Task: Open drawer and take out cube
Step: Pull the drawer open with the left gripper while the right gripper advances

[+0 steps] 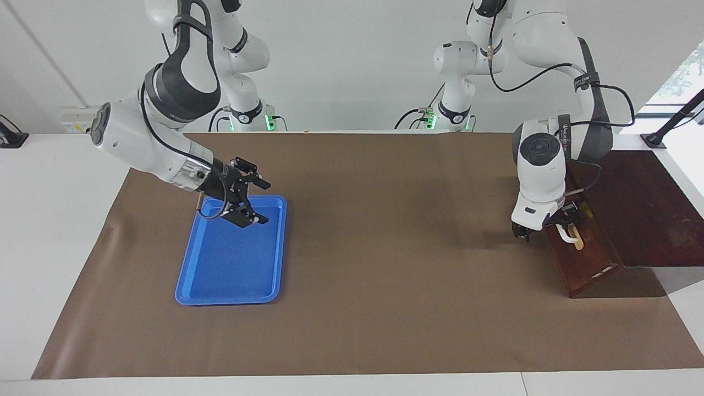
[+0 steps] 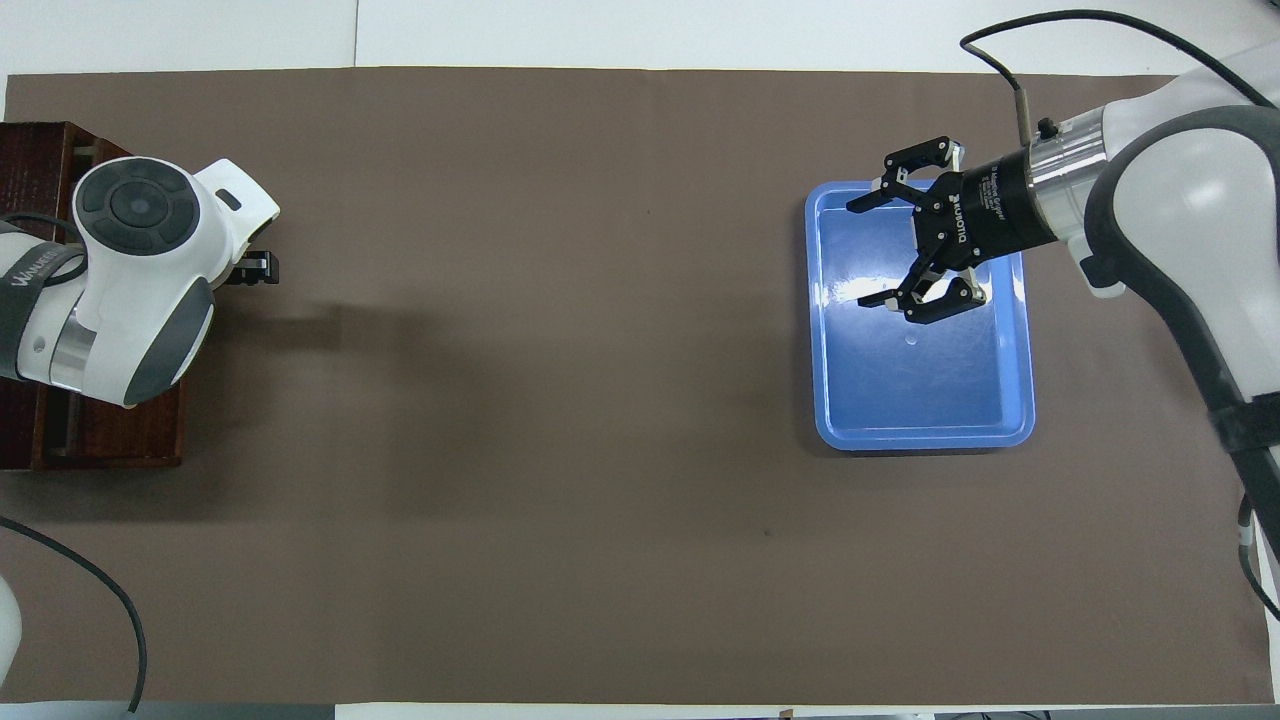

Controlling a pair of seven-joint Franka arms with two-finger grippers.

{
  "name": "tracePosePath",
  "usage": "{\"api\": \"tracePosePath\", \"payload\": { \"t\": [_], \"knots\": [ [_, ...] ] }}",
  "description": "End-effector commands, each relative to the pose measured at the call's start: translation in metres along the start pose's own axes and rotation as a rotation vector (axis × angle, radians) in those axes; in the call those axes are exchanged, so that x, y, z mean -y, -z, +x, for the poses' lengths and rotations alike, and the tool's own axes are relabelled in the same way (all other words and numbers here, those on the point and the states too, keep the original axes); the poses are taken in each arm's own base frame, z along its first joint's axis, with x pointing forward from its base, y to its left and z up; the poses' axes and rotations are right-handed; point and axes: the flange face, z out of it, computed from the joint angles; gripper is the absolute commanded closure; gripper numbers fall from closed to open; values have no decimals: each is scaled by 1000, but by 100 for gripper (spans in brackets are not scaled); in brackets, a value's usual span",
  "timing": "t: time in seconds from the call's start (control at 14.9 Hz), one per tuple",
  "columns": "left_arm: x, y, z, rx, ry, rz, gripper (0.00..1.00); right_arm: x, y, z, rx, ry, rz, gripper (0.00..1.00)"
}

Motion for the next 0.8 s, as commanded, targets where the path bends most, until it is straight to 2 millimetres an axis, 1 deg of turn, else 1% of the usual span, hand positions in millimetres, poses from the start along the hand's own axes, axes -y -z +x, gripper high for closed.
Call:
{"api": "tracePosePath", "payload": {
  "t": [0.0,0.07,0.13,0.2,0.34,0.4,0.47,0.6,0.74],
  "knots": [
    [-48,19,-2,15,51,-79,0,17,-29,20,94,47,-2,2],
    [-59,26,-3,26,52,-98,0,23,-40,18,115,53,-4,2],
    [-70,35,-4,34,40,-101,0,28,-51,8,124,66,-13,2],
    [-77,40,-7,43,29,-96,0,30,-57,6,117,71,-5,2],
    [-88,46,-9,39,39,-101,0,31,-65,3,111,82,4,2],
    [-90,46,-10,46,49,-110,0,30,-73,-4,123,85,-1,2],
    [-101,50,-13,51,43,-128,0,30,-78,-6,137,79,1,2],
    [-111,55,-17,58,40,-146,0,29,-83,-6,136,76,3,2],
    [-115,57,-17,61,51,-159,0,27,-89,-13,135,94,-8,1]
  ]
}}
